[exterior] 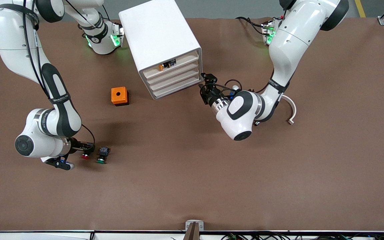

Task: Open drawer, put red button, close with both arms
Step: 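Grasp the red button with the right gripper while the left gripper grips the drawer, then pull the drawer open with the left gripper while the right gripper carries the button, then lower the red button into the open drawer and open the right gripper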

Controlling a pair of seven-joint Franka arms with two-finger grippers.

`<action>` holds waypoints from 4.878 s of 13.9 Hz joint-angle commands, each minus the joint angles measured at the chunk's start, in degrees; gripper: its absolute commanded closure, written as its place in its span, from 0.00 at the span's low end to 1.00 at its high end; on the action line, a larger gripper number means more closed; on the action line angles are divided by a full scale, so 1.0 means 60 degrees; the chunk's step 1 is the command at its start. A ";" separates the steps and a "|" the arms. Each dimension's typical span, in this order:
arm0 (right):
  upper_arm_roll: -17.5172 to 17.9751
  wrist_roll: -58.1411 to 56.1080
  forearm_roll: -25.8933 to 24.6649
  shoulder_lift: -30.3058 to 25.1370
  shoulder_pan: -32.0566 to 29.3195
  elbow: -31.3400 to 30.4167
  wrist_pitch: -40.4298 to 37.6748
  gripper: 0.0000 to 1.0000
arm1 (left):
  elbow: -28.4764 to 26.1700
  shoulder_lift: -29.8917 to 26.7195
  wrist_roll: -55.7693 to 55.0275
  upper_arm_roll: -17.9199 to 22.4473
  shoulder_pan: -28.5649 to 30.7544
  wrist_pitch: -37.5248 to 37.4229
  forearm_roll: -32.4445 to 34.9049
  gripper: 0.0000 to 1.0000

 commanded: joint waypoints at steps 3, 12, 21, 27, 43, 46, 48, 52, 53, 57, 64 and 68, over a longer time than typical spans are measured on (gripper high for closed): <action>0.0034 0.0122 0.0145 0.0010 -0.0022 -0.0030 0.0038 0.68 | 0.0260 0.0419 -0.0796 0.0000 -0.0205 -0.0208 -0.0465 0.38; 0.0063 0.0121 0.0701 -0.0092 0.0080 0.0438 -0.0664 0.97 | 0.0187 0.0698 -0.1163 0.0000 -0.0980 -0.0208 -0.0919 0.39; 0.0063 0.0737 0.0672 -0.0151 0.0344 0.1917 -0.2392 0.97 | 0.0202 0.0859 -0.1148 0.0000 -0.1304 -0.0194 -0.1314 0.76; 0.0048 0.1000 0.0613 -0.0882 0.0432 0.1933 -0.2628 0.97 | 0.0187 0.0859 -0.1470 0.0015 -0.1290 -0.0106 -0.1403 0.87; 0.0092 0.6665 0.1126 -0.2861 0.2422 0.1845 -0.5660 0.97 | 0.0260 0.0801 -0.1822 0.0103 0.0716 0.0305 -0.1667 0.85; 0.0092 0.8260 0.1155 -0.2949 0.3212 0.1801 -0.5748 0.97 | 0.0260 0.0815 -0.1837 0.0103 0.1083 0.0305 -0.1652 0.83; 0.0078 0.9330 0.1549 -0.2949 0.3740 0.1801 -0.5632 0.97 | 0.0246 0.0815 -0.1851 0.0103 0.1098 0.0290 -0.1652 0.77; 0.0078 1.1206 0.1668 -0.2934 0.4765 0.1772 -0.5164 0.97 | 0.0260 0.0801 -0.1051 0.0088 0.1201 0.0305 -0.1638 0.14; 0.0078 1.1587 0.1683 -0.2934 0.4971 0.1612 -0.4887 0.97 | 0.0275 0.0772 -0.0350 0.0073 0.1215 0.0290 -0.1637 0.01; 0.0078 1.3068 0.2048 -0.2934 0.5908 0.1099 -0.3729 0.97 | 0.0771 0.0698 0.1908 0.0029 0.1347 0.0261 -0.1608 0.01; 0.0078 1.4827 0.2064 -0.2920 0.7213 -0.0190 -0.1385 0.97 | 0.1079 0.0303 0.5819 0.0468 0.1347 0.0333 -0.0660 0.01; 0.0078 1.5165 0.2064 -0.2905 0.7477 -0.0410 -0.1018 0.94 | 0.1447 -0.0106 0.7754 0.0630 0.1201 0.1064 0.0864 0.01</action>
